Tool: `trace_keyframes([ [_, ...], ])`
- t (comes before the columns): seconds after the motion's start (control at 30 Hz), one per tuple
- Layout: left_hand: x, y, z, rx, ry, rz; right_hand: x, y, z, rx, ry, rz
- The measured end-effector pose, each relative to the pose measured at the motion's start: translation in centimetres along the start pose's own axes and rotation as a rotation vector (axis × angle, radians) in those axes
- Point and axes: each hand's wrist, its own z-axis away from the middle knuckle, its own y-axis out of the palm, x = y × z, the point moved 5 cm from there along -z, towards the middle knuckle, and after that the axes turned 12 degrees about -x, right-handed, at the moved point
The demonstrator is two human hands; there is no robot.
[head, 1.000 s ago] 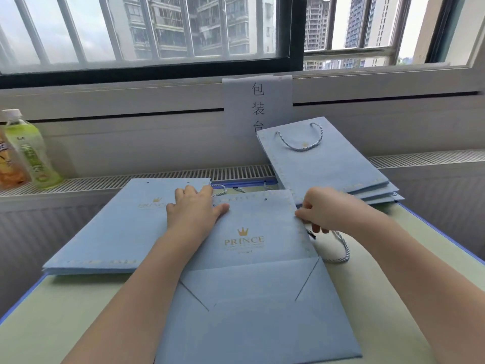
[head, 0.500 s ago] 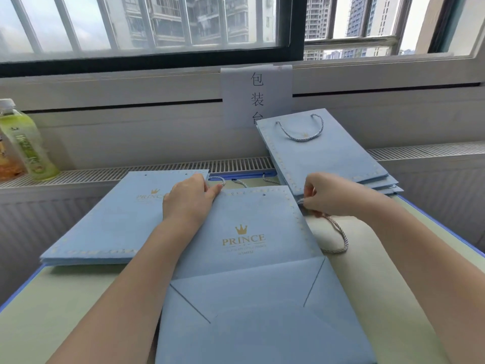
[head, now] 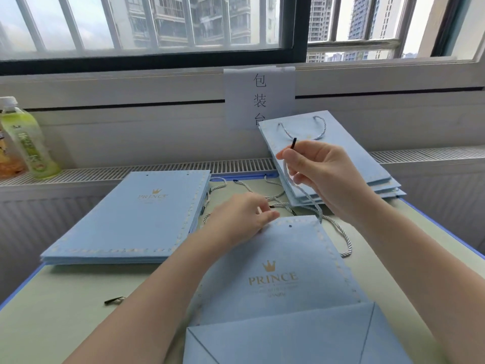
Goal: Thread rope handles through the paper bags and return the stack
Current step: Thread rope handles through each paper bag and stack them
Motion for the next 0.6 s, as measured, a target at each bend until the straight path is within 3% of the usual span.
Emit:
trace_keyframes([
  [0.13,0.7,-2.4,-0.3,-0.008,-0.008,-0.228,-1.8,1.3,0.5,0.092,-0.039,0.242],
  [0.23,2.9,-4.4,-0.3,0.102,-0.122,-0.423,-3.1,2.4,1.0,0.176,-0.044,0.385],
  [0.37,4.2,-4.5,-0.1,0.204,-0.156,-0.365,-4.2,3.3,1.5,0.207,-0.096,0.576],
  [0.6,2.4,-3.6,0.0,0.251,-0.042,-0.199,-4.0,4.5,2.2,0.231,-0.345,0.788],
])
